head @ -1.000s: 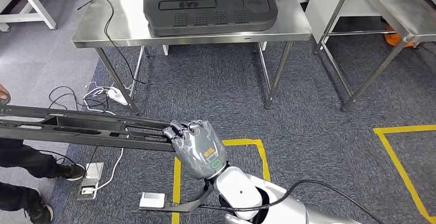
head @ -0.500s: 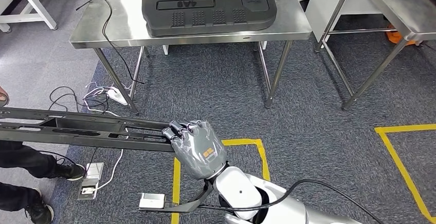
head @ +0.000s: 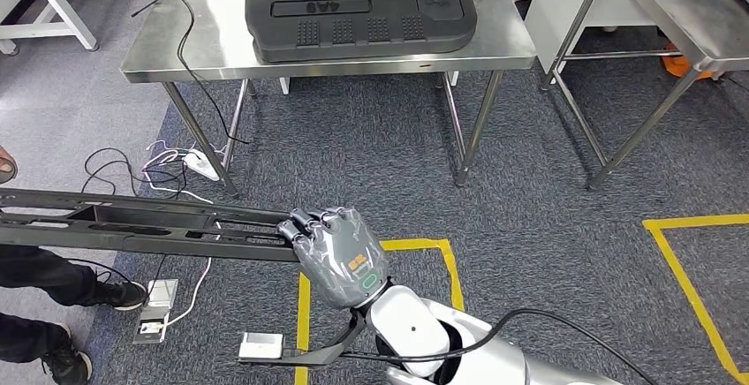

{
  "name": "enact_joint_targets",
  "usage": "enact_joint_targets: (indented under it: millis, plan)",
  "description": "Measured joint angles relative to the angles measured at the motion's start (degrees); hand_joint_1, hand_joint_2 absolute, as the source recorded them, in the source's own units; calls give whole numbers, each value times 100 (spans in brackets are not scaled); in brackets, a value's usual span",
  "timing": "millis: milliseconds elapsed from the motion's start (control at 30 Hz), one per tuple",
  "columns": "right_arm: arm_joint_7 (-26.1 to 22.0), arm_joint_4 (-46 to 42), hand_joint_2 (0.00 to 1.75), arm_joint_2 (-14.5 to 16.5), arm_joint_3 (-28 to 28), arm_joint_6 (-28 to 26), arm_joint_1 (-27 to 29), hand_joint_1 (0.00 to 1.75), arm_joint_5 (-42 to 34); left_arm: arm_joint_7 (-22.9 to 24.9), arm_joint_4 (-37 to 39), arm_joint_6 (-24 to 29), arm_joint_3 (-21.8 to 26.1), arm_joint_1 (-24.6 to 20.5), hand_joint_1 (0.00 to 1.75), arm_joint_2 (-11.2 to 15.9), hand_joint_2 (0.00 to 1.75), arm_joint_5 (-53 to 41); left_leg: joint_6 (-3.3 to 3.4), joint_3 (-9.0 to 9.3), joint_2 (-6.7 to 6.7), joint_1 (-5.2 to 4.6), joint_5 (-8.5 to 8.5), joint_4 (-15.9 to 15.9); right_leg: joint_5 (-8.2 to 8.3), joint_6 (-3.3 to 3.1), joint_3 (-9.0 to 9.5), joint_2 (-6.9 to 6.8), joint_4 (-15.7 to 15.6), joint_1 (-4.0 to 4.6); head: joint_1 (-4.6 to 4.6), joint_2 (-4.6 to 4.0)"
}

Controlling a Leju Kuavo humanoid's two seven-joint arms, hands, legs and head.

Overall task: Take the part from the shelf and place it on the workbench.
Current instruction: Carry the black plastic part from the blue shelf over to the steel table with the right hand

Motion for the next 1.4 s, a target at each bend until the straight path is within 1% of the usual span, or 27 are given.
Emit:
enact_joint_targets:
  millis: [133,400,467,500,533,567,633,667,700,733,767,800,833,867,900,967,1000,1033,1067,1133,1167,1200,1233,1300,1333,1367,1400]
  plan:
    - [-6,1,175,0,0,-4,-19,175,-26,0,0,-1,1,1,0,0,175,0,2,-1,-3,-2,-2,5,1,2,1,-2,-3,-3,0,0]
    - [-20,4,175,2,2,-14,-47,175,-86,-2,0,-8,2,3,0,4,175,0,45,-5,-9,-51,-24,24,7,42,13,-13,-24,-30,-4,0]
    - [-22,5,175,3,2,-15,-65,175,-86,-3,0,-9,2,3,0,4,175,0,75,42,-4,-16,4,-60,-5,74,40,-12,-33,-18,-3,0]
    - [-24,5,175,3,2,-16,-77,175,-86,-5,0,-9,2,3,0,4,175,1,92,83,1,13,27,-123,-52,96,28,-9,27,-10,4,0]
    - [-26,7,175,4,2,-18,-89,175,-88,-8,0,-9,2,3,0,4,175,1,109,124,7,45,50,-183,-153,123,-43,-6,200,-10,19,0]
    - [-27,8,175,4,2,-20,-95,175,-91,-10,0,-9,2,3,0,4,175,1,117,154,13,63,60,-214,-296,151,-177,-3,485,-27,33,0]
    - [-29,17,175,3,2,-23,-98,175,-96,-11,0,-9,2,7,0,4,175,0,120,171,14,86,49,-221,-575,215,-563,-3,1190,-82,55,0]
    - [-29,24,175,3,2,-23,-94,175,-98,-11,0,-10,2,11,0,4,175,0,106,177,11,102,34,-214,-598,246,-700,-4,1401,-114,57,0]
    - [-30,31,175,2,2,-23,-92,175,-100,-11,0,-10,2,14,0,4,175,0,83,187,4,125,14,-201,-513,277,-746,-5,1418,-144,57,0]
    - [-30,35,175,2,2,-23,-92,175,-102,-11,0,-11,2,17,0,4,175,0,50,204,-4,155,-15,-179,-319,310,-678,-8,1207,-174,59,0]
    - [-31,38,175,2,2,-23,-93,175,-103,-11,0,-11,2,18,0,4,175,0,8,225,-13,186,-55,-148,-81,346,-524,-13,828,-206,65,0]
    - [-31,42,175,2,2,-23,-95,175,-103,-11,-1,-11,2,16,0,7,175,0,-42,238,-21,204,-99,-112,73,380,-363,-10,473,-216,76,0]
    - [-32,45,175,3,2,-24,-96,175,-104,-11,-1,-11,2,14,0,9,175,1,-94,244,-27,208,-140,-74,165,374,-236,0,199,-223,91,0]
    - [-32,50,175,2,2,-25,-96,175,-104,-11,-2,-11,2,12,0,11,175,1,-140,248,-32,206,-171,-51,171,347,-171,12,63,-217,96,0]
    - [-32,55,175,2,2,-26,-95,175,-105,-12,-2,-11,2,12,0,13,175,1,-179,252,-36,201,-185,-48,123,301,-159,27,55,-197,92,0]
    - [-31,60,175,3,2,-28,-95,175,-105,-13,-2,-11,2,12,0,13,175,1,-244,286,-38,214,-210,-62,106,201,-148,34,49,-193,63,0]
    - [-31,61,175,7,2,-28,-97,175,-105,-13,-2,-11,2,10,0,13,175,1,-272,282,-33,221,-256,-5,97,162,-132,29,44,-197,46,0]
    - [-31,61,175,10,2,-29,-99,175,-105,-13,-2,-11,2,8,0,13,175,1,-296,221,-28,222,-353,164,88,126,-111,20,35,-203,26,0]
    - [-31,62,175,14,2,-29,-99,175,-105,-13,-2,-11,2,7,0,13,175,0,-310,93,-23,221,-494,454,74,92,-90,8,29,-203,5,0]
    - [-31,64,175,15,2,-29,-97,175,-105,-13,-2,-11,2,20,0,13,175,0,-315,-321,-19,211,-783,1235,36,36,-54,-10,30,-175,-27,0]
    - [-31,66,175,15,2,-29,-94,175,-105,-13,-2,-11,2,30,0,13,175,1,-307,-500,-19,205,-830,1517,16,16,-32,-14,30,-158,-29,0]
    - [-31,68,175,15,2,-29,-92,175,-105,-13,-2,-11,2,40,0,13,175,1,-287,-594,-19,195,-766,1605,-7,4,-2,-13,31,-143,-30,0]
    - [-31,69,175,15,2,-29,-91,175,-105,-13,-2,-11,2,46,0,13,175,1,-255,-581,-19,180,-589,1463,-32,-1,36,-8,31,-130,-31,0]
    - [-31,70,175,16,2,-30,-90,175,-105,-13,-2,-11,2,51,0,15,175,0,-162,-333,-22,137,-125,751,-89,13,115,0,28,-119,-32,0]
    - [-29,72,175,16,2,-30,-91,175,-106,-13,-2,-11,2,52,0,18,175,0,-120,-213,-22,107,22,417,-114,29,135,5,31,-110,-35,0]
    - [-27,73,175,16,2,-31,-92,175,-108,-13,-2,-11,2,51,0,21,175,0,-89,-142,-22,80,80,205,-129,52,138,8,29,-111,-39,0]
    - [-25,73,175,16,2,-32,-91,175,-110,-13,-2,-11,2,52,0,23,175,0,-68,-121,-23,57,63,118,-136,76,131,10,20,-114,-43,0]
